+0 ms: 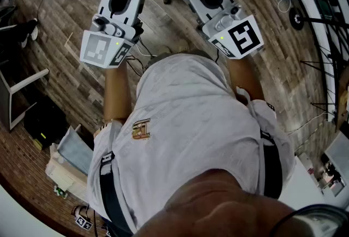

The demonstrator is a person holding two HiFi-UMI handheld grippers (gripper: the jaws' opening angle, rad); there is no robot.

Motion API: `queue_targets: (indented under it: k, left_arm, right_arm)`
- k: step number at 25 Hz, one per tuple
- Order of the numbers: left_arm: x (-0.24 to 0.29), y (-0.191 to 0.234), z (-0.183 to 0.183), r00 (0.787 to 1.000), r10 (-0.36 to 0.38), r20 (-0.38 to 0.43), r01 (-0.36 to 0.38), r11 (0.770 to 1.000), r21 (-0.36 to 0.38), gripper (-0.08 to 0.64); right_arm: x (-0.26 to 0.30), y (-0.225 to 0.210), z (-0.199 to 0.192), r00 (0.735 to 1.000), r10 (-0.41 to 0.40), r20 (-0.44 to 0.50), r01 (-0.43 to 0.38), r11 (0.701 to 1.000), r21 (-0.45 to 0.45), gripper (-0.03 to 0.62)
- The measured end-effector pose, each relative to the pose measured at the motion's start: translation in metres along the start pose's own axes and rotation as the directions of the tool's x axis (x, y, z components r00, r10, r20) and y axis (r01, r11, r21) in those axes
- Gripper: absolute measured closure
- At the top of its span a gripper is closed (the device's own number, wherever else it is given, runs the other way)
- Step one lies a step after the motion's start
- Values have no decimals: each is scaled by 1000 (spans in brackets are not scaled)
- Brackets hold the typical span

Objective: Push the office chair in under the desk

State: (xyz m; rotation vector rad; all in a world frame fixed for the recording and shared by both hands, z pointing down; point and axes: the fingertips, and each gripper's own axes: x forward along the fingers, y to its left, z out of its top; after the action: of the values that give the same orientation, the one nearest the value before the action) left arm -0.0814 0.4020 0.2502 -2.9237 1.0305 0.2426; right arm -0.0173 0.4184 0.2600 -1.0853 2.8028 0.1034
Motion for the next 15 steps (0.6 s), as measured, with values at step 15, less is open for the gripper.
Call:
queue_targets:
  k: [15]
  left_arm:
    - [5, 0, -1, 1000, -5, 0, 5, 1000, 1, 541]
  right_arm:
    - [-3, -8, 1, 1000, 0, -7, 0, 1000, 14, 558]
